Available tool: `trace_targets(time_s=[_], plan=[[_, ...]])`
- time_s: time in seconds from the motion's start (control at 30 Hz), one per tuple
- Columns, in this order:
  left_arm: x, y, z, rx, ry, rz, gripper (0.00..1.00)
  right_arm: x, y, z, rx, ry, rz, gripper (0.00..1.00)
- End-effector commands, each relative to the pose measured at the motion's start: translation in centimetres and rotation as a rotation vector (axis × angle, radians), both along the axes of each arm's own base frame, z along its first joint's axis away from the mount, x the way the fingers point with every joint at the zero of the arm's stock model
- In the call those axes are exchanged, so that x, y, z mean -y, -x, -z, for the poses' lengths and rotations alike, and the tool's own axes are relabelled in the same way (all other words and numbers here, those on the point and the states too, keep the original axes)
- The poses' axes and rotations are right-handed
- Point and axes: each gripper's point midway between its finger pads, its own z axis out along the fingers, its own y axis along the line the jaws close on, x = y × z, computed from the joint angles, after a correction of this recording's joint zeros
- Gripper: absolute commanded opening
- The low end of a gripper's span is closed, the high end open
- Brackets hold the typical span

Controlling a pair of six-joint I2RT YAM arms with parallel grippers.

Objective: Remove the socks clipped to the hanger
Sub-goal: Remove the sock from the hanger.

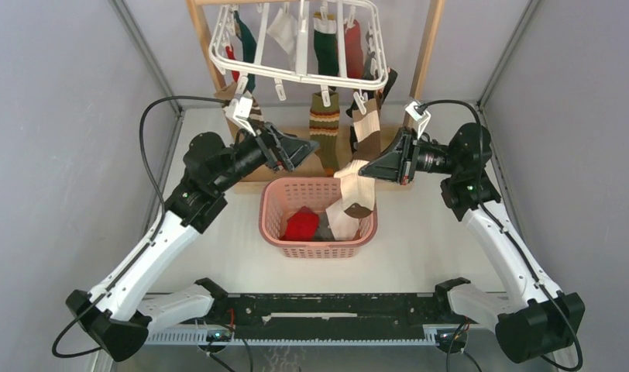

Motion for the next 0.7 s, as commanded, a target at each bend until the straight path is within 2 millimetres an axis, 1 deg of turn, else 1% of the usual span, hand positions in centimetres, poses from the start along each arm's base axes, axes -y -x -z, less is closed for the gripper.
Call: trace_targets(time_s=[0.0, 0.13, 0.27, 0.4, 0.5, 0.57, 0.67], plan=[[0.7, -0.4, -4.3, 0.106, 0.106, 0.003, 1.0, 0.2, 2.4, -2.6, 0.028, -0.051, -0.063, 0.03], [1.6, -1.4, -4.6, 0.113, 0.138, 0.004, 1.0, 0.2, 3.2, -3.1, 0.013, -0.06, -0.083, 0.03], [2.5, -2.7, -5.1, 0.125, 0.179, 0.0, 1.0, 0.0, 3.4, -2.8, -0.014, -0.05, -0.094, 0.03], [3.1, -3.8, -5.4, 0.116, 0.19, -0.007, 1.0, -0.3, 3.0, -1.2, -0.049, -0.015, -0.072, 0.02], [3.2, -4.2, -5.9, 0.121, 0.202, -0.013, 1.0, -1.2, 2.8, 0.3, -0.063, 0.018, -0.068, 0.01], [3.3, -4.4, -6.2, 0.121, 0.204, -0.018, 1.0, -1.8, 2.2, 1.3, -0.05, 0.042, -0.032, 0.01], [3.3, -4.4, -5.7, 0.107, 0.186, -0.019, 1.0, -2.4, 1.6, 1.8, -0.045, 0.059, 0.033, 0.0]])
